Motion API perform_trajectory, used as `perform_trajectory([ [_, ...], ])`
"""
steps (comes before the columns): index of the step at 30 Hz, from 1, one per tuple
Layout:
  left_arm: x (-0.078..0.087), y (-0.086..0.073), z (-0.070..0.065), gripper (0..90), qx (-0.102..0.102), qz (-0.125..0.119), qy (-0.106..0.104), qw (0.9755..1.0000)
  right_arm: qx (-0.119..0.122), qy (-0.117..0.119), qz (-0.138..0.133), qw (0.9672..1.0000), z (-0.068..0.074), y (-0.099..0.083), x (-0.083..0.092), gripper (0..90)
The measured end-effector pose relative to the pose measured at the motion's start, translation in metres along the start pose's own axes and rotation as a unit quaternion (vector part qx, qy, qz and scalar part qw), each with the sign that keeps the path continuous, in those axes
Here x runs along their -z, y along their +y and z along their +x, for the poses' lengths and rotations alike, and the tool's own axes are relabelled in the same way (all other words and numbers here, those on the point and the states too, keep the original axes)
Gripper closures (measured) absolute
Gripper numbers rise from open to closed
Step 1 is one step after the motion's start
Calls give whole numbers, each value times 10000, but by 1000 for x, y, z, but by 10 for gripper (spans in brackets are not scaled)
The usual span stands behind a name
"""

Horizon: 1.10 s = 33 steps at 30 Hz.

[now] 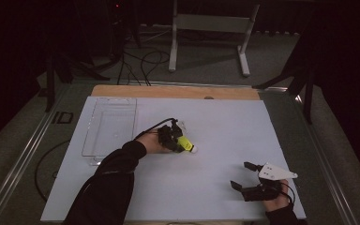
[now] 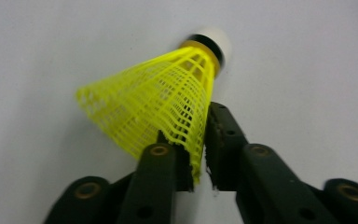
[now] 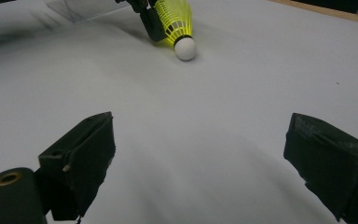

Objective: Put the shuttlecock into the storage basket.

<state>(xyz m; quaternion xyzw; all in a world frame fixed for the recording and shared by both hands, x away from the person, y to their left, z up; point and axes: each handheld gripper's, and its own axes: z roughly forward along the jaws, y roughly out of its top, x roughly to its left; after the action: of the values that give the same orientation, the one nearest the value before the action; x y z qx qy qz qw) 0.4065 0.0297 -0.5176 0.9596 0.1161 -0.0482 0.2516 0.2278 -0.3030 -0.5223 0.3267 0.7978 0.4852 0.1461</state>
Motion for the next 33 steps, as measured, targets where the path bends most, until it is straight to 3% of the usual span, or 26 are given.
perform_trajectory([
  [2, 1, 1, 0, 887, -15, 6, 7, 10000, 0, 6, -4, 10000, 0, 0, 0, 90],
  [10, 4, 2, -2, 896, -102, 51, -86, 9999, 0, -2, -2, 10000, 0, 0, 0, 89],
  [11, 6, 4, -5, 896, -191, 68, -74, 9998, 9, -6, -20, 10000, -1, 0, 0, 90],
  [19, 18, 12, -15, 900, -252, 44, -160, 9995, 25, -20, -17, 10000, 0, 0, 0, 90],
  [22, 21, 13, -17, 900, -214, 70, -210, 9995, 17, -16, -21, 10000, 0, 0, 0, 90],
  [26, 27, 14, -20, 900, -187, 82, -112, 9997, 16, -22, -19, 10000, 0, 1, 0, 90],
  [30, 36, 15, -23, 900, -163, 48, -195, 9997, 35, -24, -29, 10000, 0, 1, 0, 89],
  [32, 40, 15, -25, 900, -78, 38, -224, 9997, 28, -27, -33, 10000, 0, 1, 0, 90],
  [33, 45, 16, -27, 900, -13, 29, -143, 9999, 60, -47, -20, 10000, 1, 1, 0, 89],
])
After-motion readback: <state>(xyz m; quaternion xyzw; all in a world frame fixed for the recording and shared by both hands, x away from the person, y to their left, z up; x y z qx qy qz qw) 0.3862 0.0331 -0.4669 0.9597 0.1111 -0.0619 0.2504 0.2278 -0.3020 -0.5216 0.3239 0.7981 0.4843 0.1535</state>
